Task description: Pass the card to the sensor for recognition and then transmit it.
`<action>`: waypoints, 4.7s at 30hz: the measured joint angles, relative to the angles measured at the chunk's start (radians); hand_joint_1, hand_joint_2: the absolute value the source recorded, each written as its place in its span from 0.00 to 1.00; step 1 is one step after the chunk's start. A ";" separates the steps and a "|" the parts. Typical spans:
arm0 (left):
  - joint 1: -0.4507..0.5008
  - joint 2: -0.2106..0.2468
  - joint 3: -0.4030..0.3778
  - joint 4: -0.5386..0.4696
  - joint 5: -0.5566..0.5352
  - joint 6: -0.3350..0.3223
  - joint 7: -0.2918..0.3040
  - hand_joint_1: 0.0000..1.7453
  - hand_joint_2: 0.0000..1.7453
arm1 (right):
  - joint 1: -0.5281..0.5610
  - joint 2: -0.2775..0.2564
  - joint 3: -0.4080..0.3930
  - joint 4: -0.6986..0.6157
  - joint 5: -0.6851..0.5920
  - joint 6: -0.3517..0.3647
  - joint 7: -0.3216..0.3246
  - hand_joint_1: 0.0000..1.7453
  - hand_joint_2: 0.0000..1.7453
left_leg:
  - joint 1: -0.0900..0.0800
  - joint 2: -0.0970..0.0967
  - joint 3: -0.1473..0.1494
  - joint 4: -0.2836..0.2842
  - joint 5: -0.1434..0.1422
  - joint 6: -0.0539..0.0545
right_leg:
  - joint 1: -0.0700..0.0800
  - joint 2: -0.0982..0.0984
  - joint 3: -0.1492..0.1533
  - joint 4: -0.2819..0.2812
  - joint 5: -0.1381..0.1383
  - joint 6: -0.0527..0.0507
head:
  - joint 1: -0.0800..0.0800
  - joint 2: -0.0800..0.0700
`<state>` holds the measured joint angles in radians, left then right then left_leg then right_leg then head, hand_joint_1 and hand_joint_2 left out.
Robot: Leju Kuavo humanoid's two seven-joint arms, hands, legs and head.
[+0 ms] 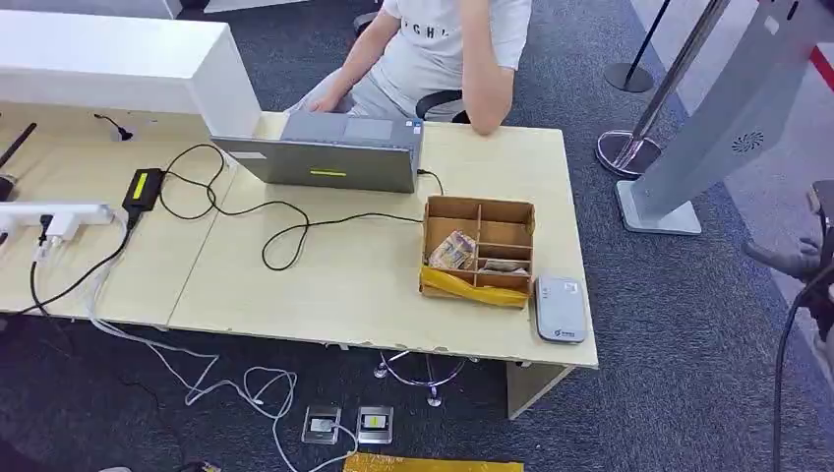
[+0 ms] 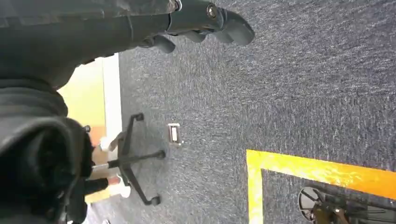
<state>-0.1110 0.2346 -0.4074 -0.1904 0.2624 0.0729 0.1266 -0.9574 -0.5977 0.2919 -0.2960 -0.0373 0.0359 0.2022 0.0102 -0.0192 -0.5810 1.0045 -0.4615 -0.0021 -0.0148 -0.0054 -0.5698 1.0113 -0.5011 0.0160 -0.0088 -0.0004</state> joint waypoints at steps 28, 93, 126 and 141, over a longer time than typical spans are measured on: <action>0.001 -0.035 0.003 0.001 0.044 0.033 -0.027 0.00 0.00 | 0.679 0.079 -0.300 0.059 -0.316 -0.154 -0.050 0.00 1.00 | 0.002 -0.001 0.000 -0.001 -0.004 -0.001 | 0.002 -0.001 0.002 -0.001 -0.003 -0.001 | -0.001 0.000; -0.007 -0.096 0.345 0.002 0.361 0.206 -0.121 0.00 0.00 | 0.835 0.461 -0.331 0.095 -0.208 -0.337 -0.232 0.00 0.00 | 0.003 0.005 0.006 -0.001 -0.004 -0.003 | 0.003 0.005 0.005 -0.001 -0.003 -0.002 | 0.000 0.000; -0.007 -0.086 0.323 0.003 0.362 0.132 -0.119 0.00 0.00 | 0.459 -0.104 -0.423 0.030 -0.344 -0.245 -0.341 0.00 0.00 | -0.007 0.006 0.004 0.000 -0.001 0.003 | -0.007 0.006 0.002 0.001 0.001 0.004 | -0.002 0.000; -0.010 -0.068 0.259 0.003 0.321 0.069 -0.163 0.00 0.00 | -0.057 -0.242 -0.288 -0.159 -0.120 -0.071 -0.298 0.00 1.00 | -0.005 -0.001 0.001 0.000 0.001 0.005 | -0.005 -0.001 0.002 0.001 0.002 0.005 | -0.001 0.000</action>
<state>-0.1212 0.1663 -0.1480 -0.1877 0.5837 0.1419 -0.0362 -1.0140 -0.8400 0.0035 -0.4551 -0.1572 -0.0347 -0.0954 0.0048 -0.0203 -0.5803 1.0045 -0.4604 0.0030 -0.0199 -0.0067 -0.5680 1.0124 -0.4995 0.0208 -0.0095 -0.0004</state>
